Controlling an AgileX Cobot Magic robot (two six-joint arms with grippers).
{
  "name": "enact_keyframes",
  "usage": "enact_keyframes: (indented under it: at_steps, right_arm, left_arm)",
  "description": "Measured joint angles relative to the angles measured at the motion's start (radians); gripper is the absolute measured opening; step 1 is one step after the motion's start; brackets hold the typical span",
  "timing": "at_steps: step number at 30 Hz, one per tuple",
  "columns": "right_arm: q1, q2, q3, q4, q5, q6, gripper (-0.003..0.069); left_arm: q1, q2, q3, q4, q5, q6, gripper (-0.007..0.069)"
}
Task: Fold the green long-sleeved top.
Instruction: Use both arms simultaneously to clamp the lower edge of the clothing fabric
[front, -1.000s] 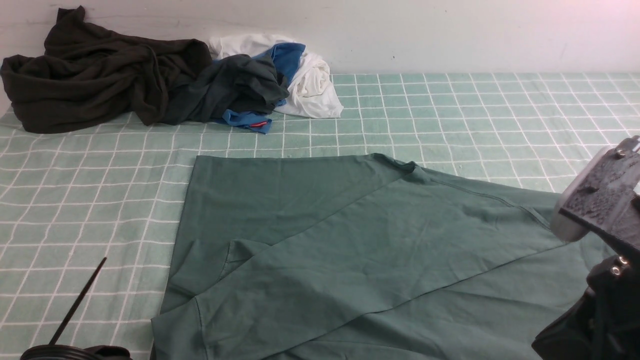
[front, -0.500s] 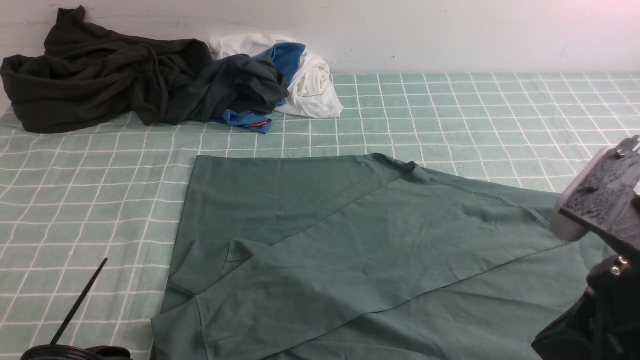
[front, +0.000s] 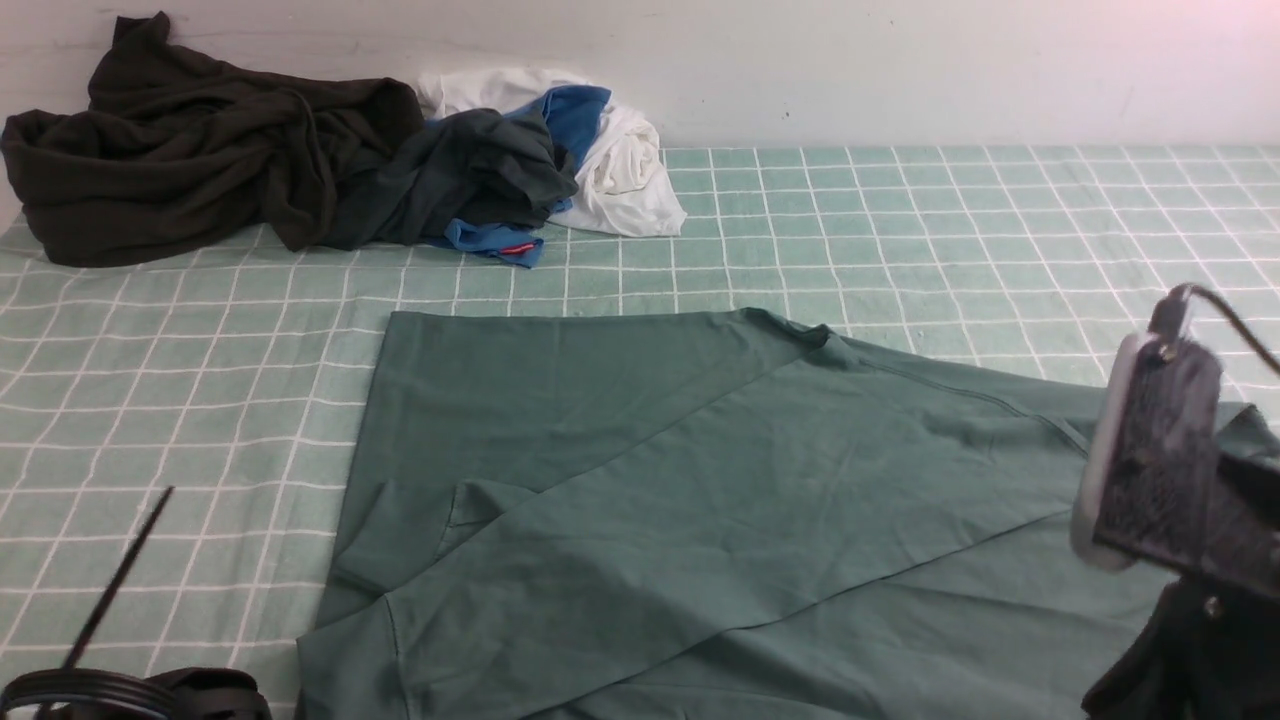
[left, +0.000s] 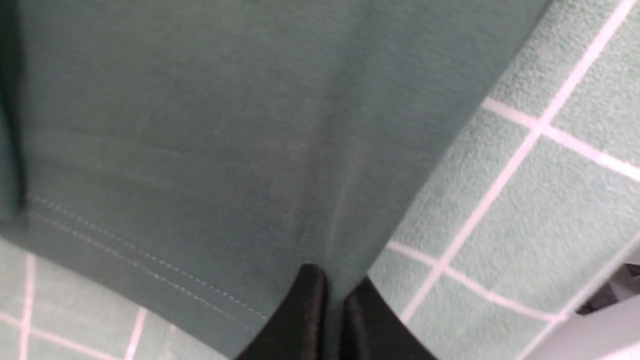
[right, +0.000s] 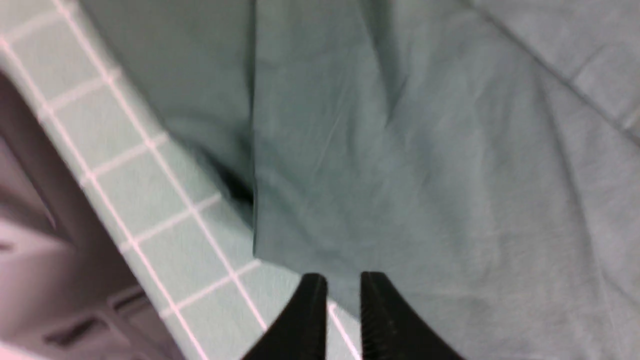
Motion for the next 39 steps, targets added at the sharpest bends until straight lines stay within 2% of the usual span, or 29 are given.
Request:
enact_keyframes:
  at_steps: [5,9,12,20,30,39]
  right_arm:
    - [0.001,0.033,0.187,-0.031,-0.079,-0.177,0.0407]
    - [0.001,0.034,0.311,-0.139,-0.208,-0.280,0.0531]
    - [0.001,0.034,0.399,-0.215,-0.323,-0.325,0.0559]
    - [0.001,0.038,0.541,-0.347,-0.557,-0.316,0.0528]
    - [0.001,0.145,0.542,-0.485,-0.647,-0.148,0.0420]
    - [0.001,0.161,0.534,-0.516,-0.646,-0.111,0.0297]
  left_arm:
    - [0.000,-0.060,0.000,-0.007,0.055,-0.015,0.0007]
    - [0.000,-0.069,0.000,-0.010,0.062,-0.016,0.0008]
    - [0.000,-0.069,0.000,-0.008,0.058,-0.010,0.0009]
    - [0.000,-0.069,0.000,-0.003,0.050,-0.007,0.0009]
    - [0.000,-0.069,0.000,-0.001,0.049,-0.006,0.0009]
    - [0.000,-0.069,0.000,-0.001,0.048,-0.006,0.0009]
